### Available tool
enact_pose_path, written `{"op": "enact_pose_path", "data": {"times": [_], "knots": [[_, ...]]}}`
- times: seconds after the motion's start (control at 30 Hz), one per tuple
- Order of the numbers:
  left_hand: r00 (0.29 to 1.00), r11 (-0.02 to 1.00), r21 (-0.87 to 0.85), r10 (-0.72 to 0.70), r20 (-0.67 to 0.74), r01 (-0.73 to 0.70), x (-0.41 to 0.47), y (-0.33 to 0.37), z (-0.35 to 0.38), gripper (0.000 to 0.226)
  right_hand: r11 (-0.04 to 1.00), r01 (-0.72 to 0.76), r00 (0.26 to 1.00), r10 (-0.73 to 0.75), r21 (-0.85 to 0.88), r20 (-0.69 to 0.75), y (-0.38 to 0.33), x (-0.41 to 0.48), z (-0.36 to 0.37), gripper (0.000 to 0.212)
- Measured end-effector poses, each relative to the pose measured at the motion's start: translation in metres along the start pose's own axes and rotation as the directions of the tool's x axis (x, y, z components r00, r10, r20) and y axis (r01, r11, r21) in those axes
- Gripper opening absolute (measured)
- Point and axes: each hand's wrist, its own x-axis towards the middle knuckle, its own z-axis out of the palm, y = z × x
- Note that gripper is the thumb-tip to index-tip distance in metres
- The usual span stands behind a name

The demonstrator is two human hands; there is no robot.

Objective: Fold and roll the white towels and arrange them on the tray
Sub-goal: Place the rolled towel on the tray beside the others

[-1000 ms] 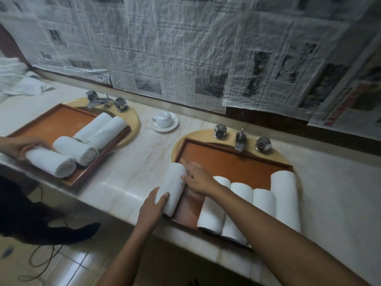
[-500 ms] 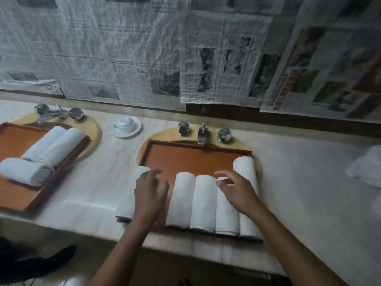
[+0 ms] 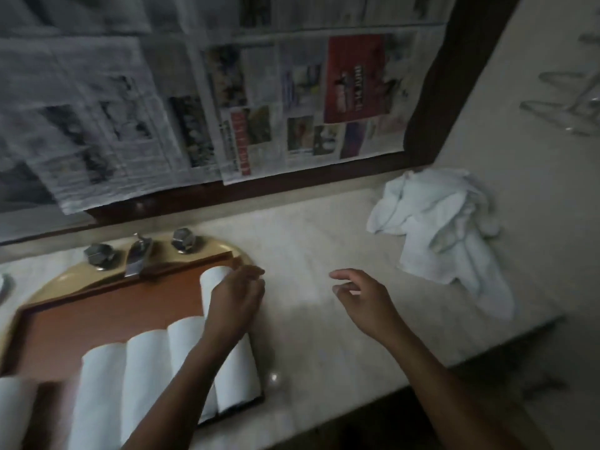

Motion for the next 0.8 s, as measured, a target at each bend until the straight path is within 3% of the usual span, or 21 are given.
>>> {"op": "enact_pose_path", "data": {"times": [0.23, 0.4, 0.53, 0.63, 0.7, 0.8], "knots": [[0.993, 0.997, -0.072, 0.048, 0.109, -0.040, 0.045, 0.086, 0.132, 0.015, 0.996, -0.085, 0.981, 0.078, -0.034, -0.177, 0.074, 0.054, -0.111, 0.022], [0.986, 0.990, -0.136, 0.061, 0.153, -0.040, 0.061, 0.141, 0.203, 0.021, 0.982, -0.189, 0.885, 0.161, -0.020, -0.436, 0.121, 0.121, -0.177, 0.021], [0.980, 0.990, -0.143, 0.048, 0.191, -0.021, 0.068, 0.169, 0.242, 0.021, 0.939, -0.343, 0.767, 0.265, -0.025, -0.585, 0.154, 0.186, -0.216, 0.058], [0.980, 0.991, -0.134, 0.043, 0.196, -0.017, 0.071, 0.178, 0.254, 0.021, 0.895, -0.446, 0.738, 0.351, -0.026, -0.577, 0.167, 0.219, -0.229, 0.075], [0.979, 0.992, -0.122, 0.042, 0.198, -0.018, 0.076, 0.178, 0.258, 0.022, 0.868, -0.497, 0.712, 0.424, 0.026, -0.560, 0.179, 0.237, -0.239, 0.071], [0.982, 0.995, -0.096, 0.033, 0.184, -0.016, 0.084, 0.171, 0.257, 0.022, 0.857, -0.516, 0.733, 0.445, 0.006, -0.514, 0.191, 0.247, -0.260, 0.040]]}}
